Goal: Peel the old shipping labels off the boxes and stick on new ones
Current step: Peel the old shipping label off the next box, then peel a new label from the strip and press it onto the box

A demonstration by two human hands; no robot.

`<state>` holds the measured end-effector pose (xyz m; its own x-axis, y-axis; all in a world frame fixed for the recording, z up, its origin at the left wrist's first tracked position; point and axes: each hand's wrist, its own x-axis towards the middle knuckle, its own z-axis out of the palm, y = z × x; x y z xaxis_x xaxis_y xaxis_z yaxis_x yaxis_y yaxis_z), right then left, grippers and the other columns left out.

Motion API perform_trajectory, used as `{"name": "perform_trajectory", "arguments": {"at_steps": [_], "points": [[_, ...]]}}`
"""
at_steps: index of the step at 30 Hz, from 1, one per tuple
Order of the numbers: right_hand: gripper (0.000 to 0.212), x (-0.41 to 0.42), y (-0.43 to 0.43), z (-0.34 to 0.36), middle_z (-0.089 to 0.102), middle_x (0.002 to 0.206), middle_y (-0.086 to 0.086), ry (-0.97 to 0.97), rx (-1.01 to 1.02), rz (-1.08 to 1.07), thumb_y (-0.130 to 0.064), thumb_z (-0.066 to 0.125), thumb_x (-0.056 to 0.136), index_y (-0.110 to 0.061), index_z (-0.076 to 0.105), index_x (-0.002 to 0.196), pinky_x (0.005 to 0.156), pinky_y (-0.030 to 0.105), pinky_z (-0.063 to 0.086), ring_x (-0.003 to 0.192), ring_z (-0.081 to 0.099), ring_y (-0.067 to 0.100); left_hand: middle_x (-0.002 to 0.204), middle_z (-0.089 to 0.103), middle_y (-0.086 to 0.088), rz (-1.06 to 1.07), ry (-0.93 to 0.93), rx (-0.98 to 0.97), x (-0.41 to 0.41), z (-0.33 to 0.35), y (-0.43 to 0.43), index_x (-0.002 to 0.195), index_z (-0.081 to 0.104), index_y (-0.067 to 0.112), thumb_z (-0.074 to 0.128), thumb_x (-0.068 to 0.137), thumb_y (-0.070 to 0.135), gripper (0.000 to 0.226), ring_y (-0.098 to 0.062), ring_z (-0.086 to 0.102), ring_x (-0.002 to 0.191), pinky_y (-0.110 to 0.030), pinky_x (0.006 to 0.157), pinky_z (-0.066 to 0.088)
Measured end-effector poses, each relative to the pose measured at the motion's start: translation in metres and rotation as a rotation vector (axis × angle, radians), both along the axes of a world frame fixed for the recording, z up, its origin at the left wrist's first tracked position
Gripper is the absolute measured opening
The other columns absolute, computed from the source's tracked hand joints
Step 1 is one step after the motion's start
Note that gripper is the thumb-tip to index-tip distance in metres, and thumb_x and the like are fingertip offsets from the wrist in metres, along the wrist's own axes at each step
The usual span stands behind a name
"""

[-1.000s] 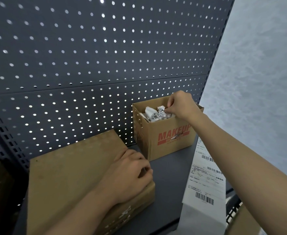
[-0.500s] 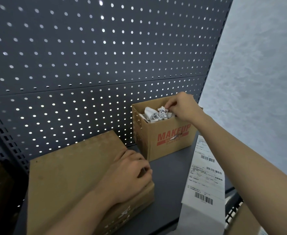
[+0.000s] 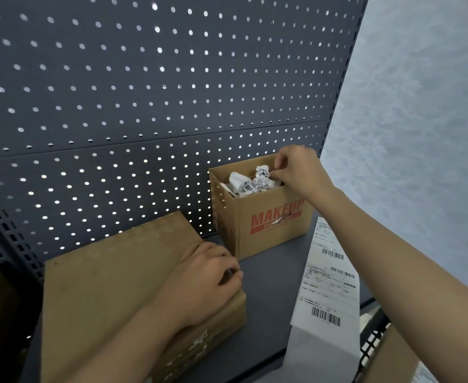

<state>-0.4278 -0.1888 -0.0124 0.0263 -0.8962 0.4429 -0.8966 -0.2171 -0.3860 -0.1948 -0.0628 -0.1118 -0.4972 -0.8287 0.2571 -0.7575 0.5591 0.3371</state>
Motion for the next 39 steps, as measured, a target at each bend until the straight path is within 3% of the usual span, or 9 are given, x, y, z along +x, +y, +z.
{"name": "perform_trajectory", "arguments": {"at_steps": [7, 10, 13, 17, 19, 22, 27, 31, 39], "points": [[0.008, -0.004, 0.014, -0.001, 0.06, 0.074, -0.014, -0.062, -0.019, -0.006, -0.01, 0.063, 0.086, -0.016, 0.067, 0.082, 0.073, 0.038, 0.058, 0.077, 0.064, 0.013, 0.099, 0.057, 0.021, -0.004, 0.006, 0.018, 0.0, 0.003, 0.0, 0.088, 0.064, 0.035, 0.028, 0.086, 0.057, 0.041, 0.0, 0.045, 0.103, -0.025, 0.098, 0.036], [0.011, -0.005, 0.03, -0.002, 0.067, 0.08, -0.003, -0.045, -0.092, 0.014, -0.01, 0.061, 0.086, -0.014, 0.07, 0.081, 0.076, 0.038, 0.055, 0.077, 0.064, 0.015, 0.094, 0.057, 0.019, -0.025, 0.005, 0.015, -0.005, 0.005, 0.0, 0.087, 0.063, 0.034, 0.042, 0.093, 0.047, 0.026, -0.002, 0.05, 0.095, -0.024, 0.093, 0.038], [0.013, -0.009, 0.051, 0.001, 0.068, 0.091, 0.001, -0.011, -0.224, 0.033, -0.017, 0.06, 0.091, -0.014, 0.073, 0.09, 0.082, 0.028, 0.048, 0.085, 0.061, 0.016, 0.091, 0.057, 0.015, -0.045, -0.003, 0.036, -0.016, 0.008, 0.004, 0.087, 0.062, 0.031, 0.047, 0.096, 0.041, 0.02, -0.004, 0.054, 0.087, -0.023, 0.089, 0.035], [0.016, -0.024, 0.099, 0.006, 0.066, 0.092, -0.008, -0.124, -0.302, 0.057, -0.026, 0.058, 0.096, -0.022, 0.073, 0.097, 0.078, 0.011, 0.039, 0.087, 0.058, 0.005, 0.096, 0.057, 0.014, -0.058, -0.038, 0.04, -0.04, 0.013, 0.017, 0.095, 0.06, 0.032, 0.041, 0.096, 0.045, 0.024, -0.007, 0.055, 0.089, -0.031, 0.079, 0.048], [0.011, -0.039, 0.131, -0.003, 0.068, 0.087, -0.014, -0.261, -0.243, 0.026, -0.028, 0.06, 0.095, -0.029, 0.071, 0.092, 0.073, 0.011, 0.042, 0.083, 0.06, 0.003, 0.1, 0.057, 0.012, -0.076, -0.042, 0.041, -0.055, 0.014, 0.025, 0.099, 0.059, 0.03, 0.04, 0.097, 0.045, 0.024, -0.008, 0.056, 0.092, -0.034, 0.076, 0.05], [0.009, -0.07, 0.165, -0.043, 0.067, 0.072, -0.01, -0.35, 0.025, -0.136, -0.038, 0.064, 0.092, -0.031, 0.069, 0.091, 0.064, 0.025, 0.048, 0.068, 0.061, 0.005, 0.1, 0.057, 0.008, -0.099, -0.086, -0.015, -0.08, 0.011, 0.039, 0.1, 0.058, 0.028, 0.037, 0.097, 0.045, 0.027, -0.012, 0.057, 0.095, -0.036, 0.077, 0.05], [0.036, -0.104, 0.195, -0.121, 0.066, 0.082, -0.014, -0.31, 0.408, -0.281, -0.051, 0.064, 0.089, -0.024, 0.063, 0.114, 0.064, 0.024, 0.049, 0.076, 0.062, 0.0, 0.107, 0.055, 0.005, -0.099, -0.194, -0.047, -0.117, -0.008, 0.05, 0.113, 0.056, 0.026, 0.035, 0.099, 0.042, 0.029, -0.017, 0.054, 0.1, -0.033, 0.078, 0.047], [0.03, -0.102, 0.203, -0.135, 0.063, 0.079, -0.016, -0.431, 0.417, -0.289, -0.044, 0.074, 0.084, -0.029, 0.062, 0.107, 0.057, 0.016, 0.042, 0.073, 0.06, -0.002, 0.111, 0.051, 0.006, -0.059, -0.195, 0.024, -0.13, -0.026, 0.051, 0.114, 0.053, 0.025, 0.038, 0.098, 0.043, 0.028, -0.016, 0.051, 0.103, -0.033, 0.079, 0.047], [0.031, -0.102, 0.209, -0.14, 0.067, 0.084, -0.01, -0.508, 0.455, -0.307, -0.036, 0.076, 0.084, -0.033, 0.057, 0.108, 0.053, 0.017, 0.043, 0.069, 0.064, 0.003, 0.132, 0.04, 0.01, 0.059, -0.083, 0.122, -0.141, -0.045, 0.049, 0.14, 0.043, 0.03, 0.051, 0.091, 0.055, 0.055, -0.015, 0.04, 0.121, -0.032, 0.096, 0.043]]}}
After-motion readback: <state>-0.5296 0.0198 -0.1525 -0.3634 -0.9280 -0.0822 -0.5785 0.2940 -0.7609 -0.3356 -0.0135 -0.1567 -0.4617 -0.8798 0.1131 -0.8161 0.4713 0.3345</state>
